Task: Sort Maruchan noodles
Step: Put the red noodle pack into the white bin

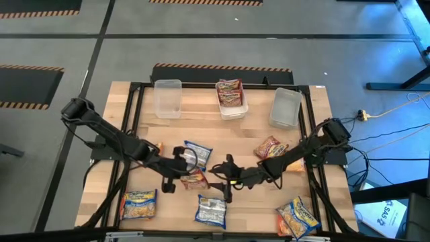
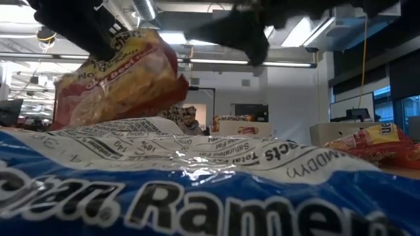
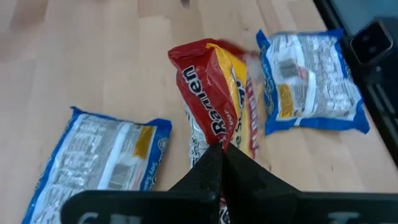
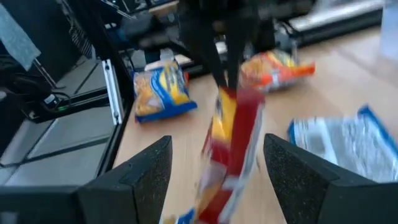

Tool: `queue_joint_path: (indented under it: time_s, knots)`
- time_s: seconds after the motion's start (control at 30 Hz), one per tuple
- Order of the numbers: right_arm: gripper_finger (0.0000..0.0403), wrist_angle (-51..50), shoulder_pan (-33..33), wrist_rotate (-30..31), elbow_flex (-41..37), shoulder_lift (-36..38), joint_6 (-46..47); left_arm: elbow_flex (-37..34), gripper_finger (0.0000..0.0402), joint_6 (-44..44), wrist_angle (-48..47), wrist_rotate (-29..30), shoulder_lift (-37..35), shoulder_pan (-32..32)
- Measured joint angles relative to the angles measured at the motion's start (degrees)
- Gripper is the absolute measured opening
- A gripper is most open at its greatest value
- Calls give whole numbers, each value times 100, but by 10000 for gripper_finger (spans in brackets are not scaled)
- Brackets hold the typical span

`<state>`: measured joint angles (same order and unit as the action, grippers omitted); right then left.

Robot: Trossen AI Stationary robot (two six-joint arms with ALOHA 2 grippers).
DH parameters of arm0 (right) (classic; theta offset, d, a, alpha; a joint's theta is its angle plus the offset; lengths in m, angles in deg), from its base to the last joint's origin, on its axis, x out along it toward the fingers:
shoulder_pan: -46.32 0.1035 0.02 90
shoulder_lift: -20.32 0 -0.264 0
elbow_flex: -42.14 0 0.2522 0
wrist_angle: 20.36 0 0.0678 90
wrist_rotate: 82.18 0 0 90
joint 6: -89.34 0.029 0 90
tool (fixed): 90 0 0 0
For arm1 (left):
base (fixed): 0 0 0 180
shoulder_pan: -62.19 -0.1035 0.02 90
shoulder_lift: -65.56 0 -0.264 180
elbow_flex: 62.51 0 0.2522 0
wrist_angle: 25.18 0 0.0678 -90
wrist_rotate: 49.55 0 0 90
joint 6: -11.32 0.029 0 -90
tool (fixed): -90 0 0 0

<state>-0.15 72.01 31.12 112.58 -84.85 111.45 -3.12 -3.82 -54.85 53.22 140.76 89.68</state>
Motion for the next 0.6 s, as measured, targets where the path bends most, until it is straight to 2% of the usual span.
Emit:
queue_joint_path:
  time_s: [0.13, 0.3, 0.53, 0.6]
  knots:
    - [239, -297, -136, -107, 314, -2, -237, -2, 0, 88, 145, 17, 137, 0]
    - [239, -1361, -494, -544, 1010, -199, -120, 0, 0, 328, 504, 29, 179, -7]
    - [239, -3538, -832, -1638, 2366, -732, 72, 0, 0, 482, 617, 217, 177, -20]
    - [239, -3892, -856, -1925, 2614, -846, 156, 0, 0, 488, 618, 265, 177, -17]
